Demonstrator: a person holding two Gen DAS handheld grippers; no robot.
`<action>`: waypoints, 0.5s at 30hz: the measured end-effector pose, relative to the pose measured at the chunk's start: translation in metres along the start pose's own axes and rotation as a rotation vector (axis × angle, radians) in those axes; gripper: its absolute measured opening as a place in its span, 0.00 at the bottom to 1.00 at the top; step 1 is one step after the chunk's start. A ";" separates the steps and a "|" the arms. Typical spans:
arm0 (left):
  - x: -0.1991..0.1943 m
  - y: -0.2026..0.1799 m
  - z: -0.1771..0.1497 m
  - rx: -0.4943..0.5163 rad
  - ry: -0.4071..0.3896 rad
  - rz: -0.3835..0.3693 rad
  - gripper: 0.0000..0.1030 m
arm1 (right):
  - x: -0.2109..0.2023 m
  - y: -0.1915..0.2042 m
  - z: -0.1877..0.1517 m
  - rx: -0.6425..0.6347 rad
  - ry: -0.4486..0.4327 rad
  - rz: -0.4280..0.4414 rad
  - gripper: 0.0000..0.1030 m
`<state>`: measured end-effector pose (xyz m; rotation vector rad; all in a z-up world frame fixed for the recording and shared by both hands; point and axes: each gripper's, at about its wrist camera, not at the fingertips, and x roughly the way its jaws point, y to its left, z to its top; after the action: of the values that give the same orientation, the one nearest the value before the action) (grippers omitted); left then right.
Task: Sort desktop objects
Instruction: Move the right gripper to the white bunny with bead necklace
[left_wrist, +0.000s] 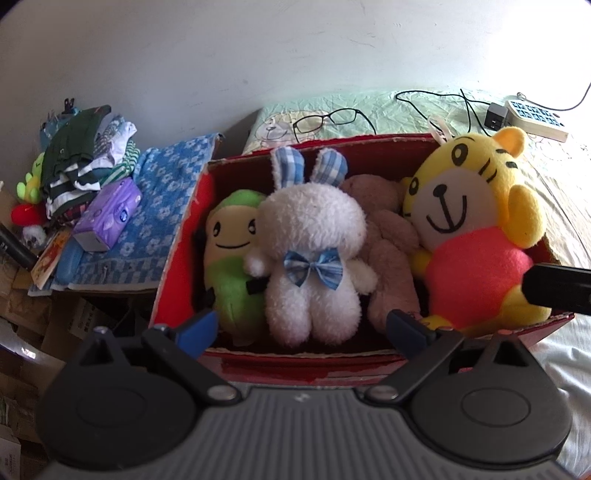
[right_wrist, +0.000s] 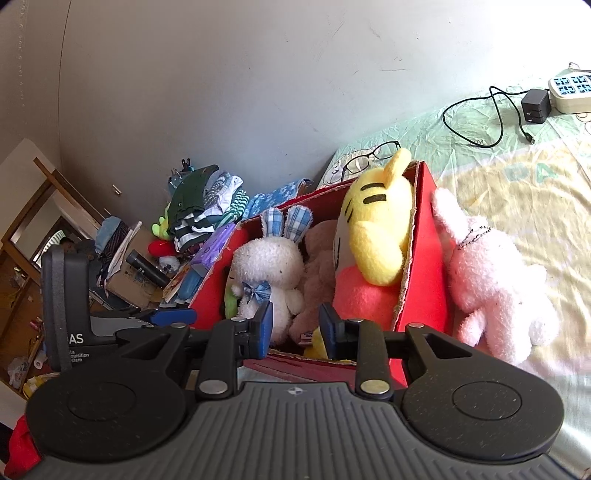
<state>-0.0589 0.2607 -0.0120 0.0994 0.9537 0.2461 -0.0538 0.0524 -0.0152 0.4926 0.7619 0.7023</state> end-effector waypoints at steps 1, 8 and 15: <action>-0.001 0.002 0.000 -0.010 -0.001 0.001 0.95 | -0.005 -0.004 0.000 0.004 -0.010 0.012 0.31; -0.026 -0.002 0.001 -0.061 -0.076 -0.091 0.93 | -0.034 -0.048 0.001 0.080 -0.072 -0.058 0.31; -0.050 -0.051 -0.002 0.023 -0.161 -0.292 0.88 | -0.052 -0.112 -0.003 0.195 -0.058 -0.187 0.32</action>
<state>-0.0800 0.1988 0.0167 -0.0002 0.7995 -0.0419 -0.0392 -0.0599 -0.0650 0.6073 0.8147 0.4403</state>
